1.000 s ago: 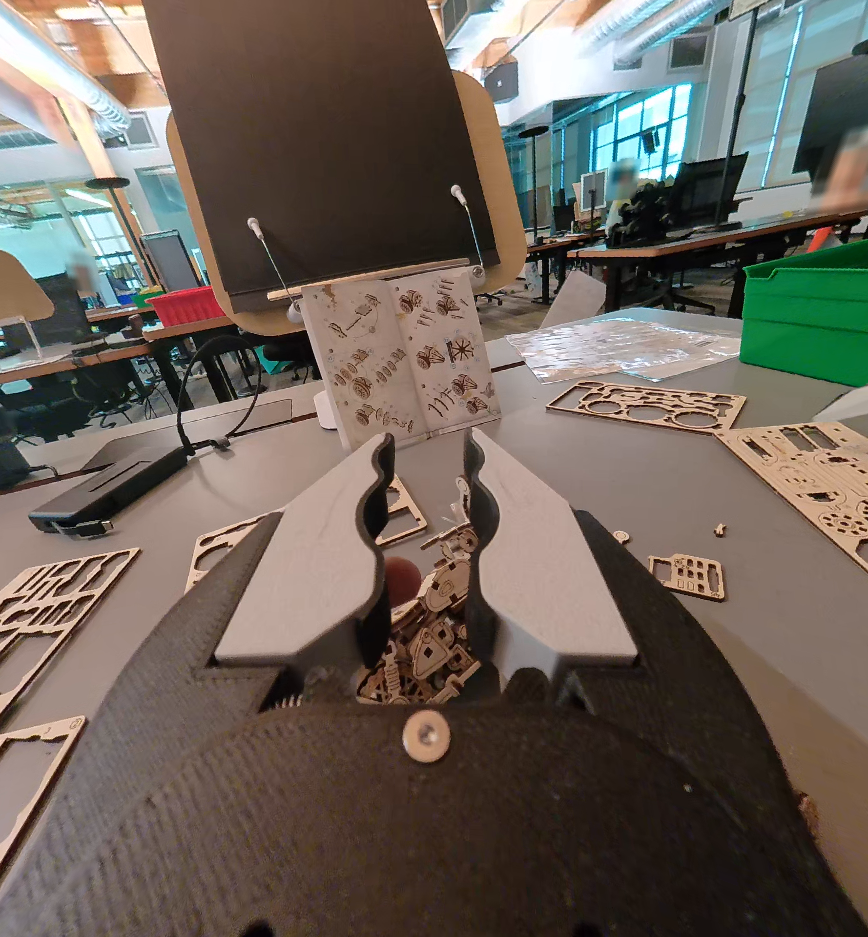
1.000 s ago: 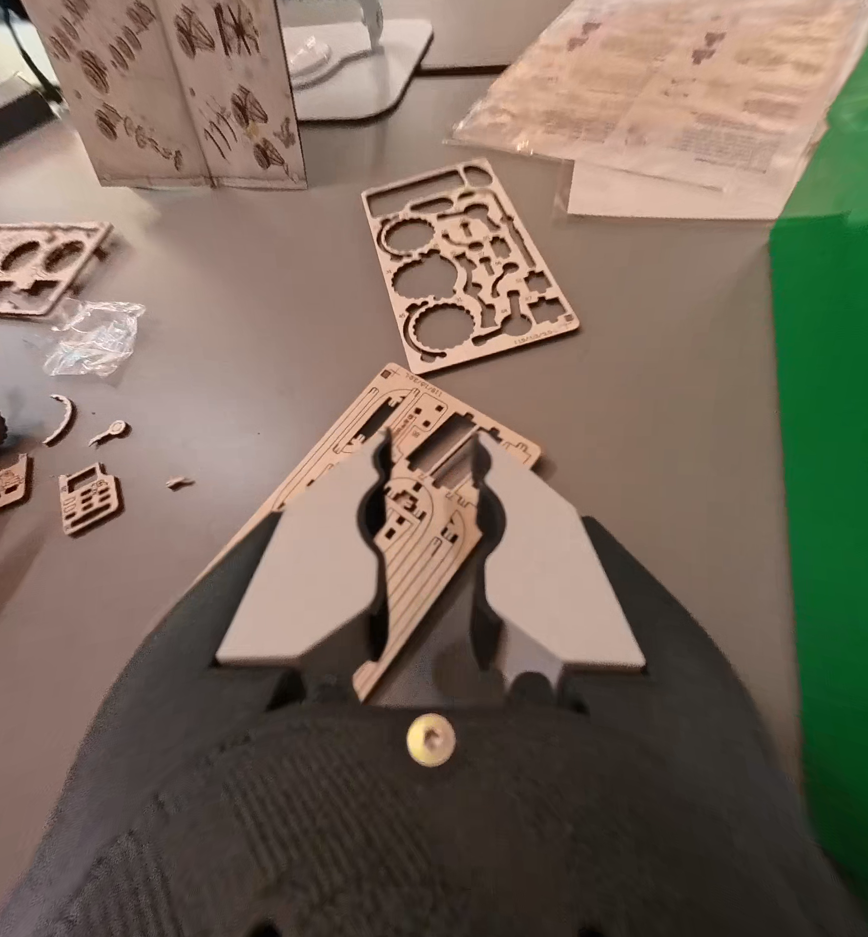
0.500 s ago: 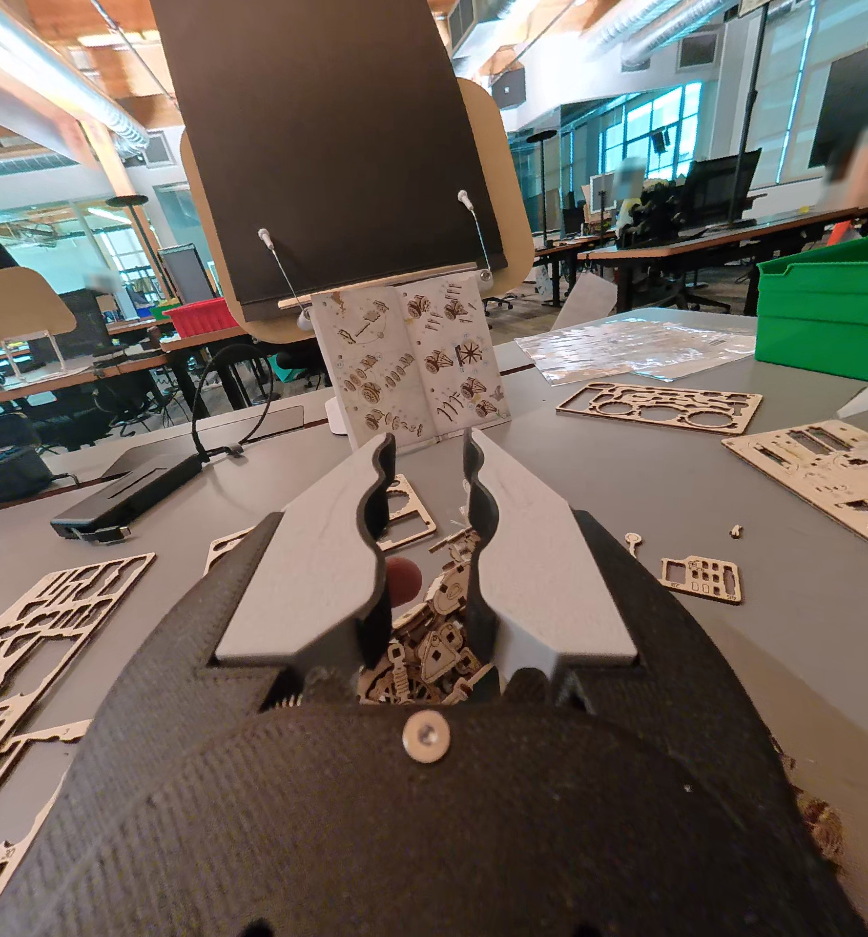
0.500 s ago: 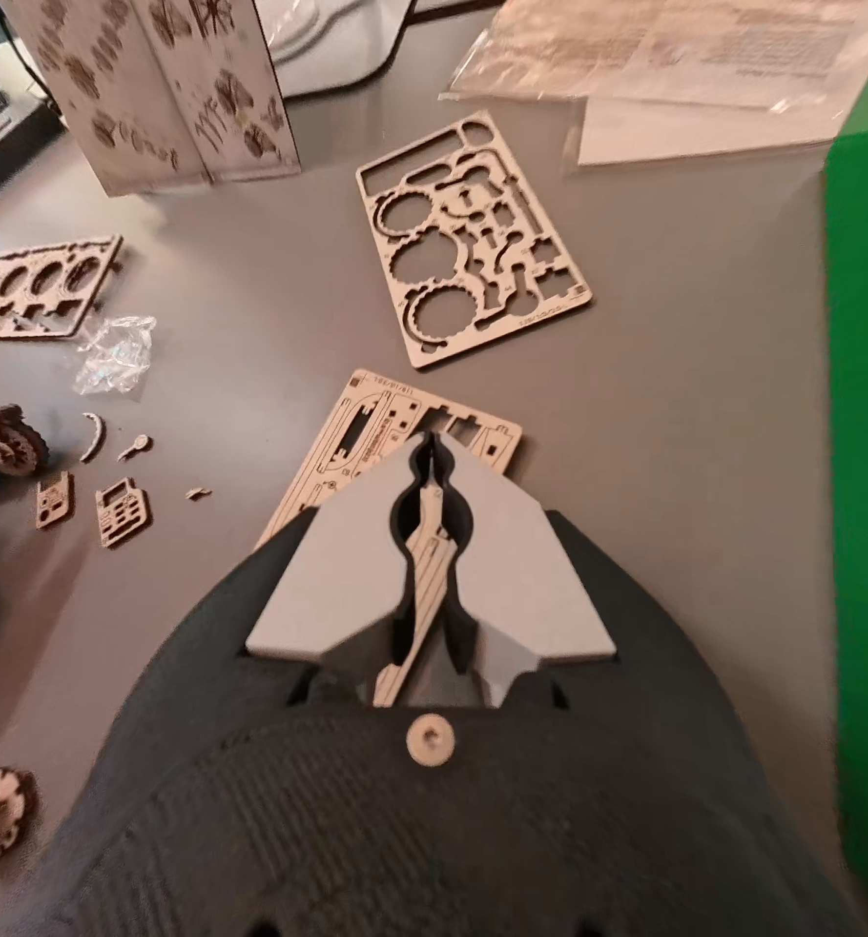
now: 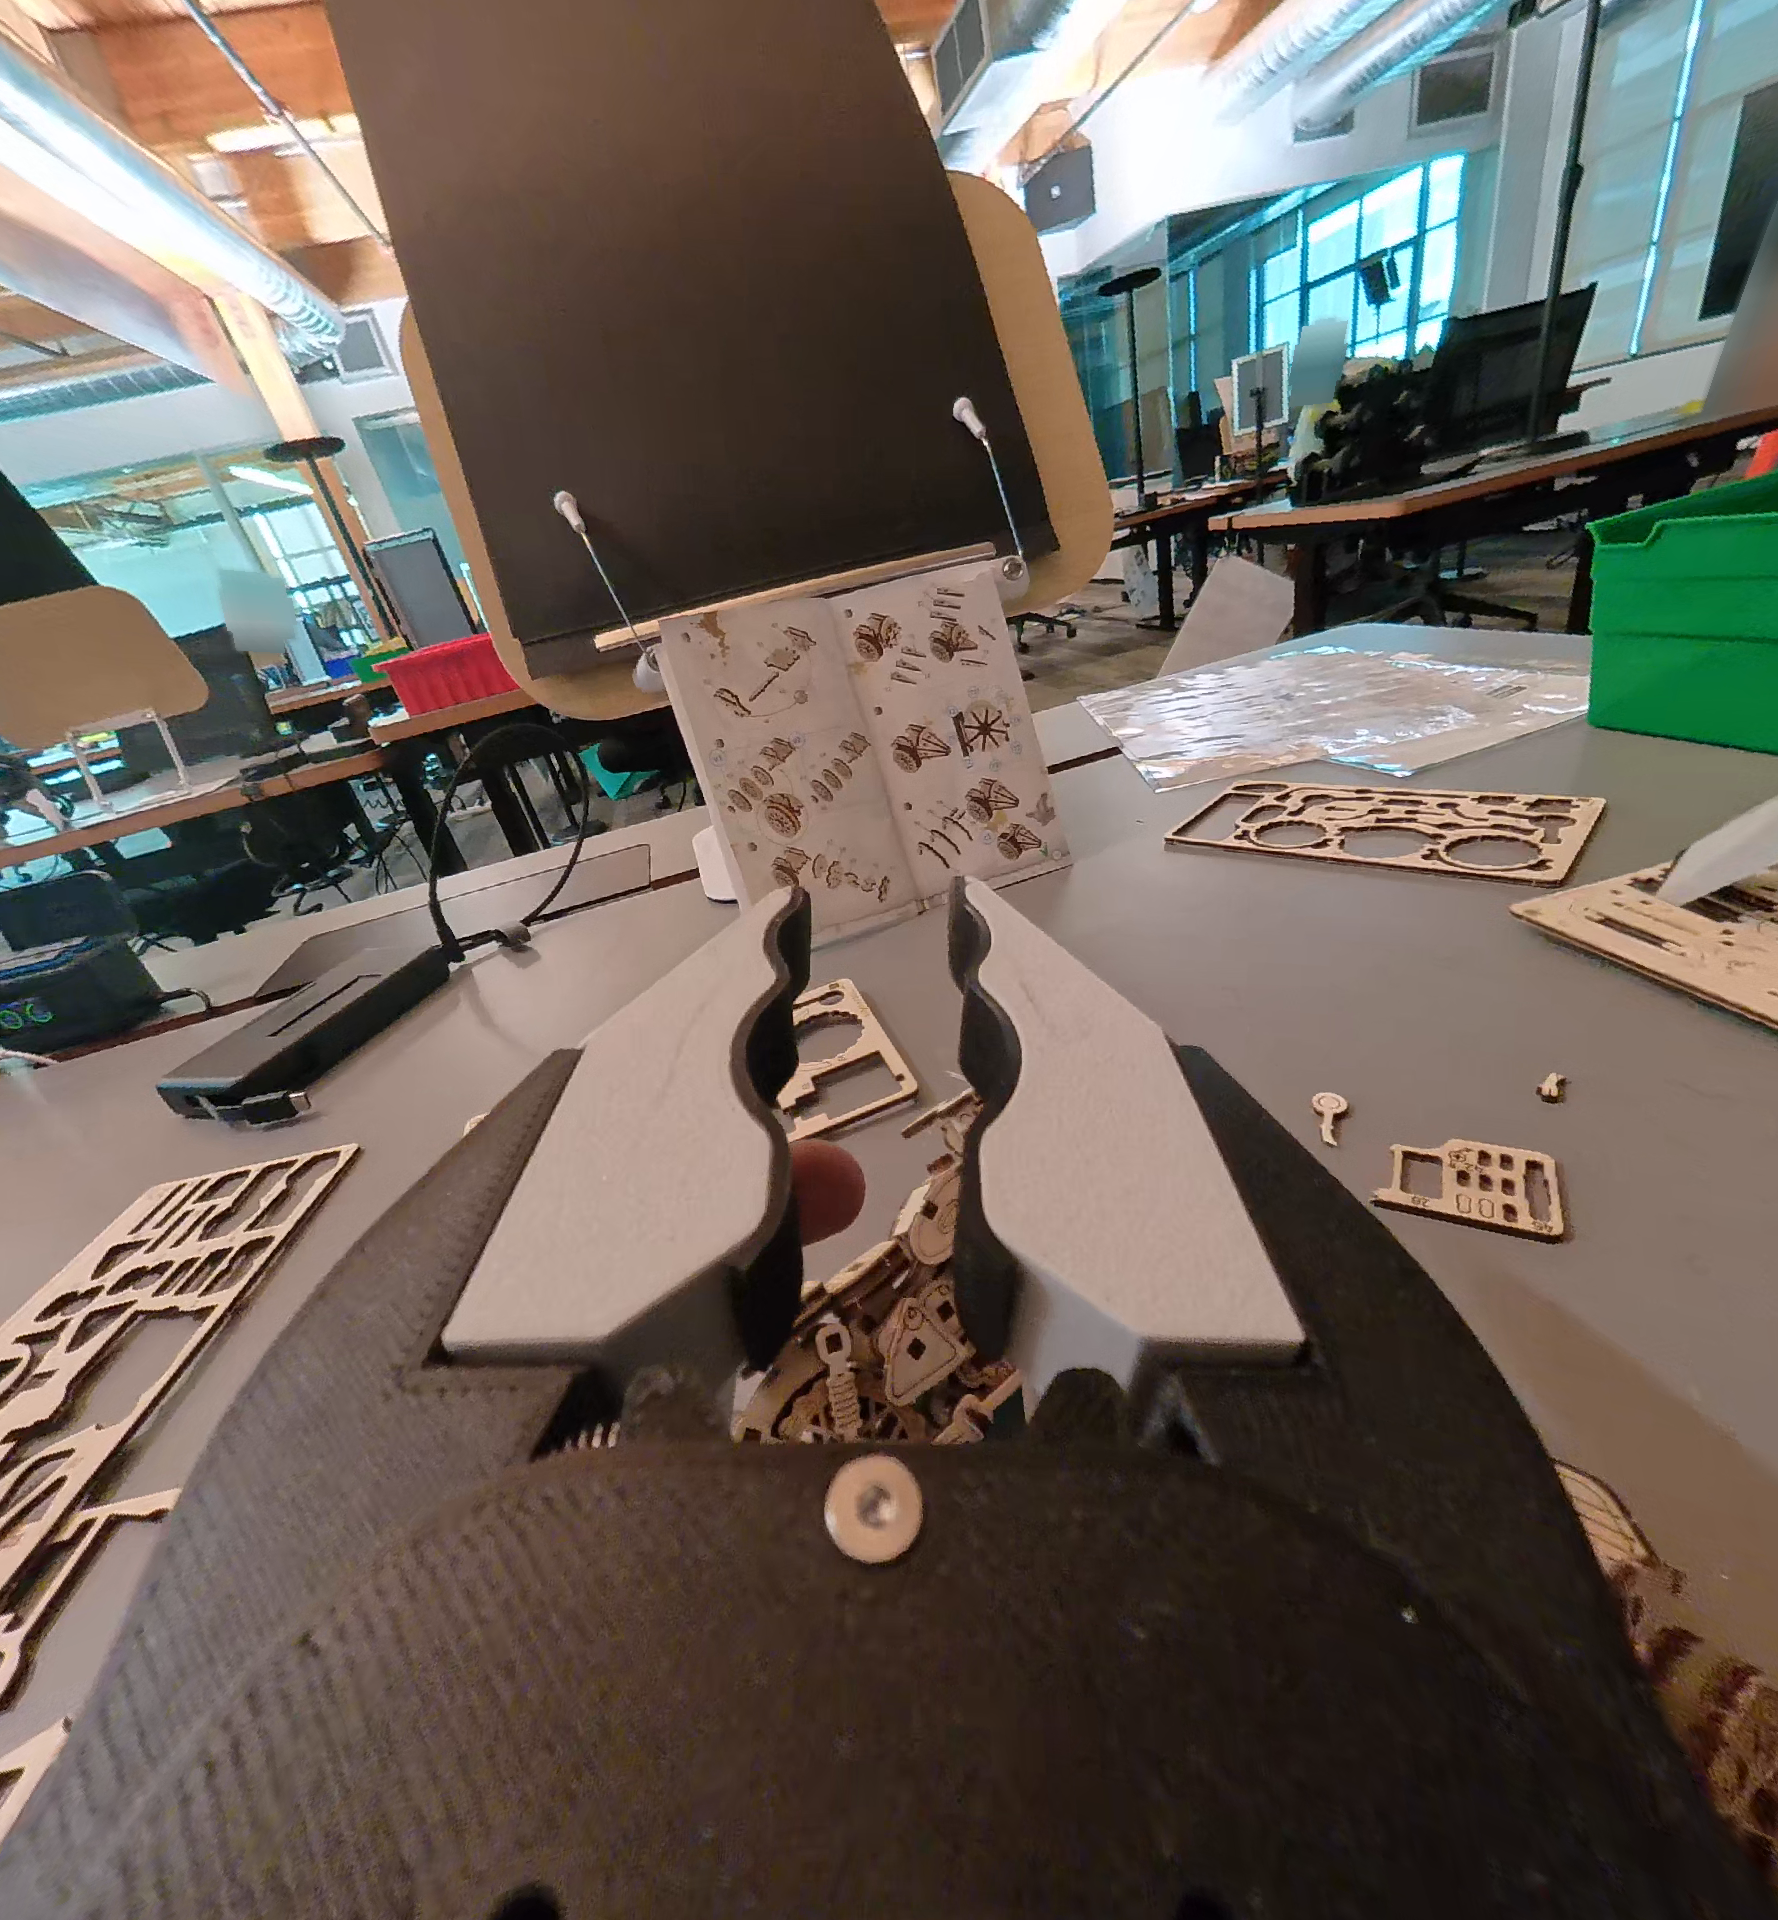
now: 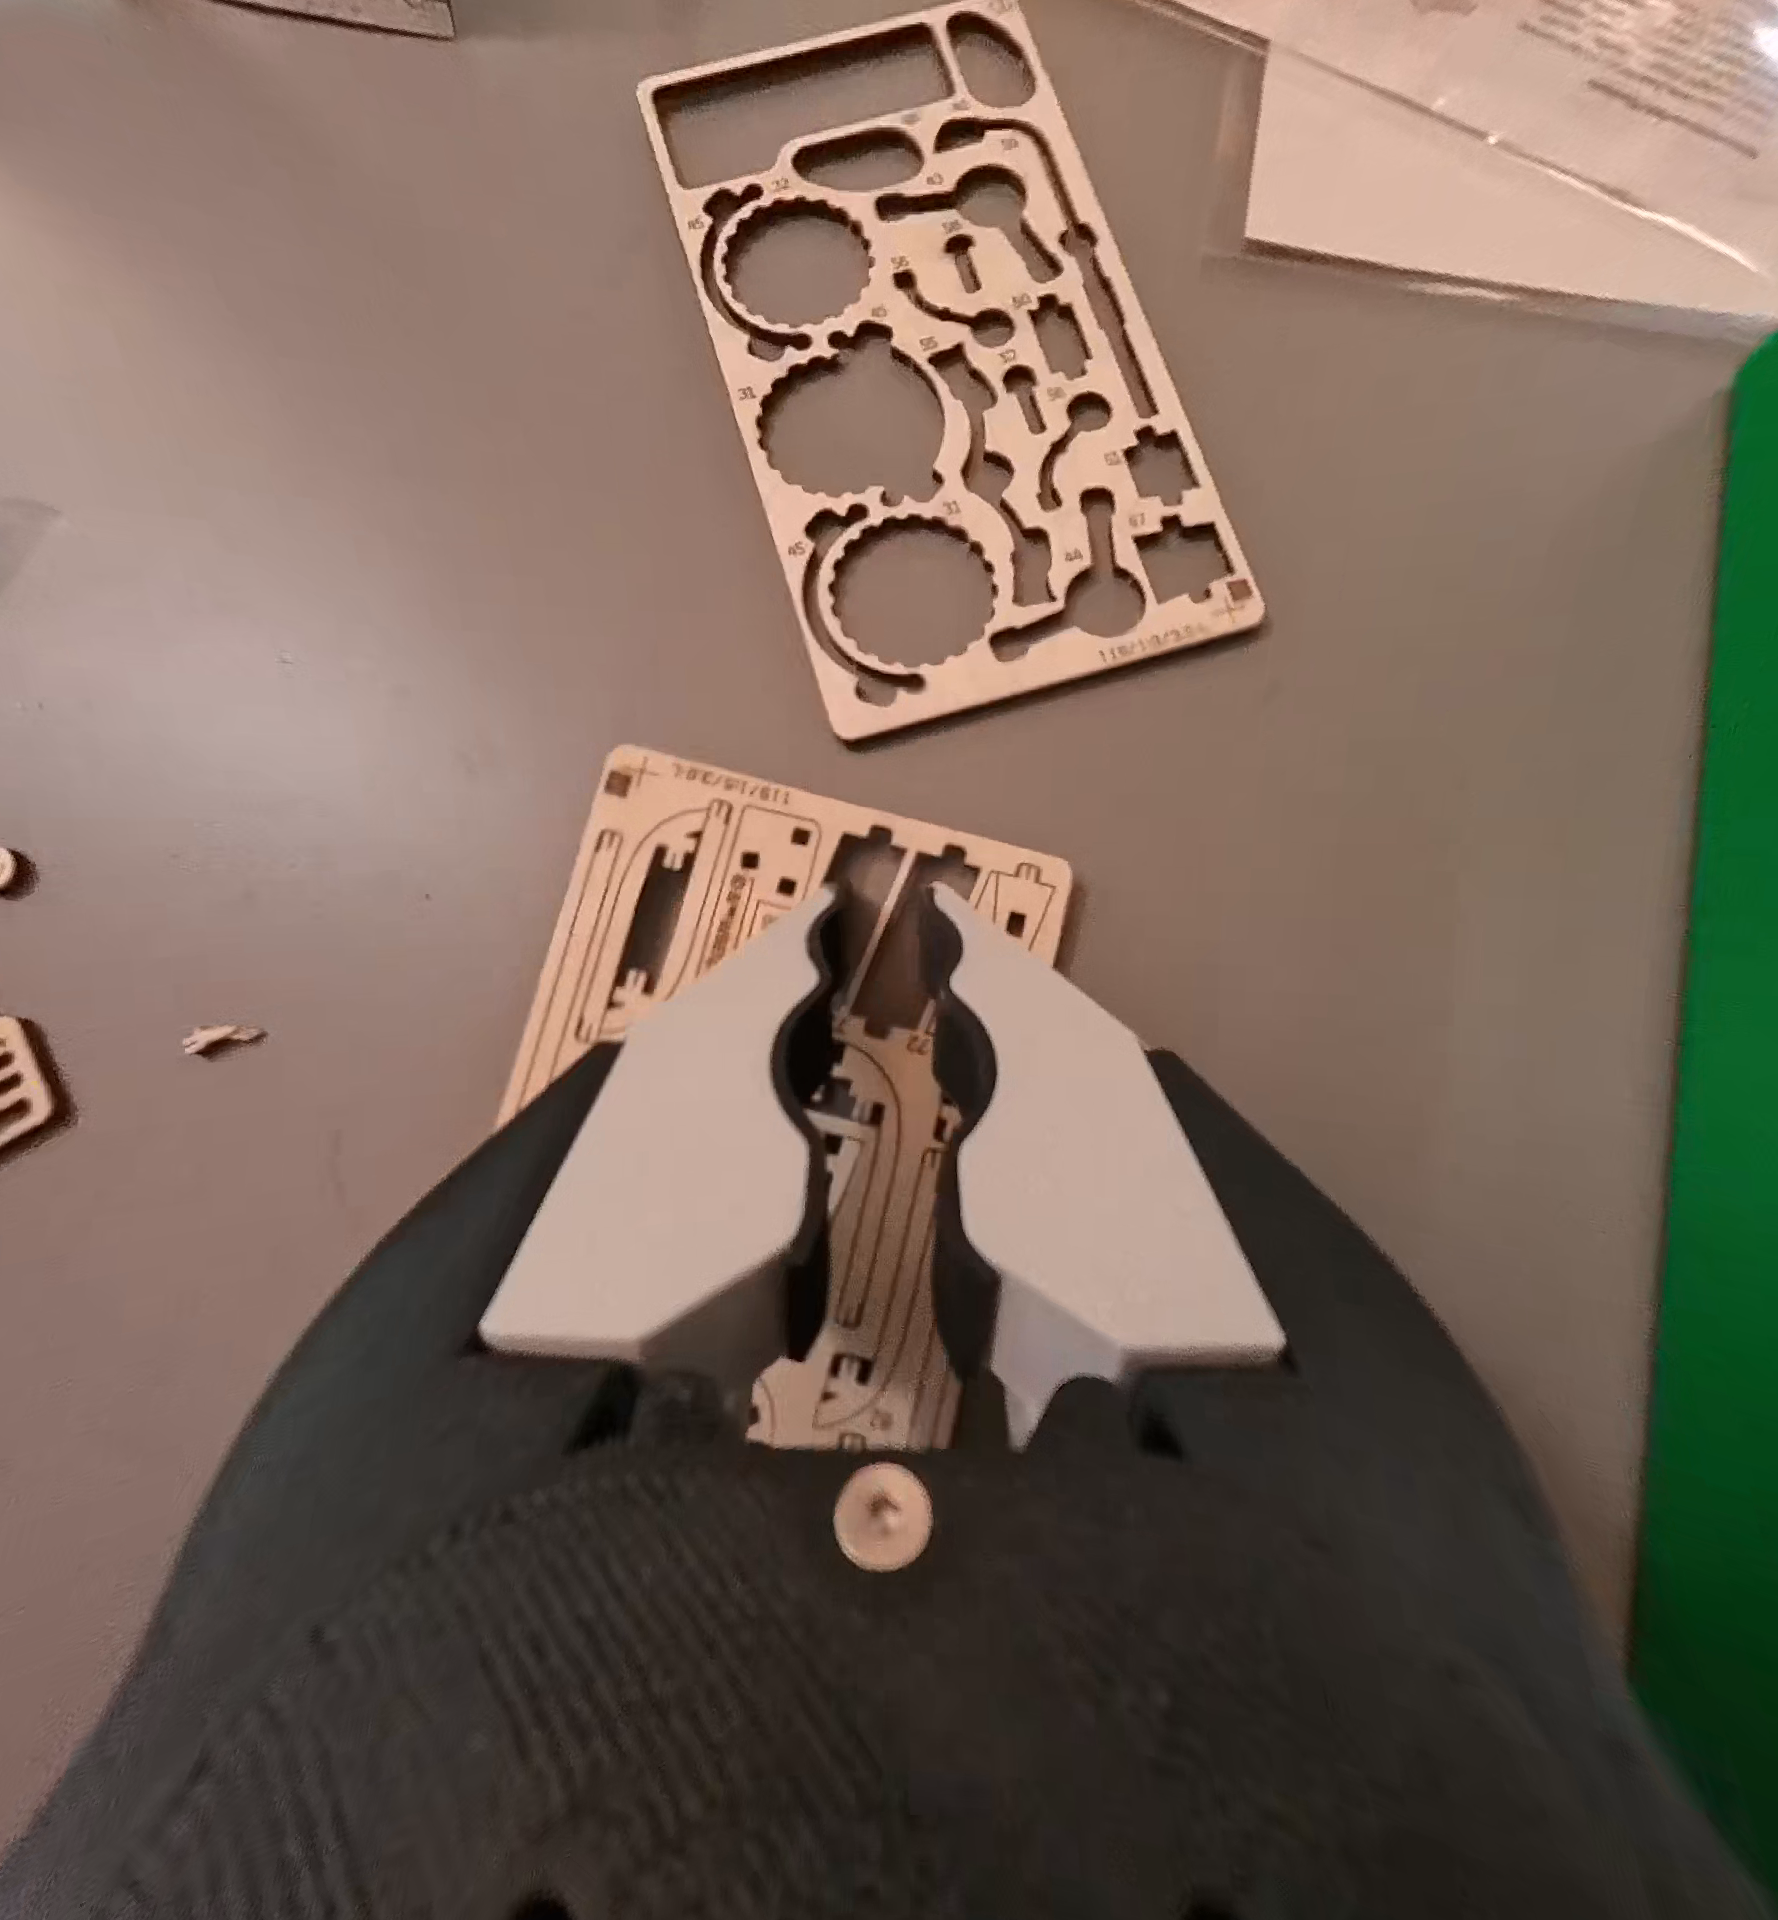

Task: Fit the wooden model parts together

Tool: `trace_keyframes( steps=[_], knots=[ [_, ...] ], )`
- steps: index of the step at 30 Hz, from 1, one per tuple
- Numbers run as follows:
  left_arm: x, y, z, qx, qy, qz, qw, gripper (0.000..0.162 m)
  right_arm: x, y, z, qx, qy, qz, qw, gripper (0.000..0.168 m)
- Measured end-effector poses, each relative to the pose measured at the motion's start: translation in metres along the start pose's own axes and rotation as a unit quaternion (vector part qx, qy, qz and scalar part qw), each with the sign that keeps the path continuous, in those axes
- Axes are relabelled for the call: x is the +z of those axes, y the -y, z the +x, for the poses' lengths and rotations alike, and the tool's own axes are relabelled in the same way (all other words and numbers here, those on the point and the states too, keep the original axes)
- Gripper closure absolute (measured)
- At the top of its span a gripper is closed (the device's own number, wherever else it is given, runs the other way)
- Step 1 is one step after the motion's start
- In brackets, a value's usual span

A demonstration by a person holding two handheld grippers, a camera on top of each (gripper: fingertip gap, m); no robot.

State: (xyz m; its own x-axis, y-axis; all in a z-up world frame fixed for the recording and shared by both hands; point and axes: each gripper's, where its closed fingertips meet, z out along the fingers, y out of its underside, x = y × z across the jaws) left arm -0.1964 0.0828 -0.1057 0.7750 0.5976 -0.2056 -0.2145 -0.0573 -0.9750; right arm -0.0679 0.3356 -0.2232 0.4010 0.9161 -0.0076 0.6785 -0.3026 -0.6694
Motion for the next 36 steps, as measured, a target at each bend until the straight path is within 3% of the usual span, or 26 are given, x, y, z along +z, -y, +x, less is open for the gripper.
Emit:
trace_keyframes(
  steps=[1, 6, 13, 16, 20, 23, 28, 36],
  knots=[
    [0.000, 0.000, -0.001, 0.000, 0.001, 0.000, 1.000, 0.139, 0.001, 0.001, -0.001, -0.010, -0.001, -0.006, 1.000, 0.166],
    [0.000, 0.000, -0.007, -0.009, 0.007, 0.001, 1.000, 0.139, -0.010, 0.019, -0.002, -0.005, 0.013, 0.029, 0.999, 0.168],
    [0.001, -0.001, -0.006, -0.018, 0.005, -0.002, 1.000, 0.139, -0.101, 0.077, 0.020, 0.039, 0.053, 0.139, 0.988, 0.168],
    [0.001, -0.001, -0.005, -0.017, 0.005, -0.002, 1.000, 0.139, -0.117, 0.082, 0.028, 0.053, 0.063, 0.158, 0.984, 0.168],
    [0.001, -0.001, -0.004, -0.015, 0.005, -0.002, 1.000, 0.139, -0.103, 0.085, 0.008, 0.043, 0.090, 0.167, 0.981, 0.168],
    [0.001, -0.002, -0.004, -0.011, 0.005, -0.003, 1.000, 0.139, -0.094, 0.087, -0.023, -0.003, 0.096, 0.131, 0.987, 0.168],
    [0.001, -0.002, -0.009, -0.009, 0.013, -0.003, 1.000, 0.139, -0.106, 0.126, -0.064, -0.107, 0.068, 0.139, 0.982, 0.168],
    [0.002, -0.002, -0.009, -0.027, 0.014, -0.002, 1.000, 0.139, 0.009, 0.140, -0.107, -0.078, 0.111, 0.071, 0.988, 0.168]
  ],
)
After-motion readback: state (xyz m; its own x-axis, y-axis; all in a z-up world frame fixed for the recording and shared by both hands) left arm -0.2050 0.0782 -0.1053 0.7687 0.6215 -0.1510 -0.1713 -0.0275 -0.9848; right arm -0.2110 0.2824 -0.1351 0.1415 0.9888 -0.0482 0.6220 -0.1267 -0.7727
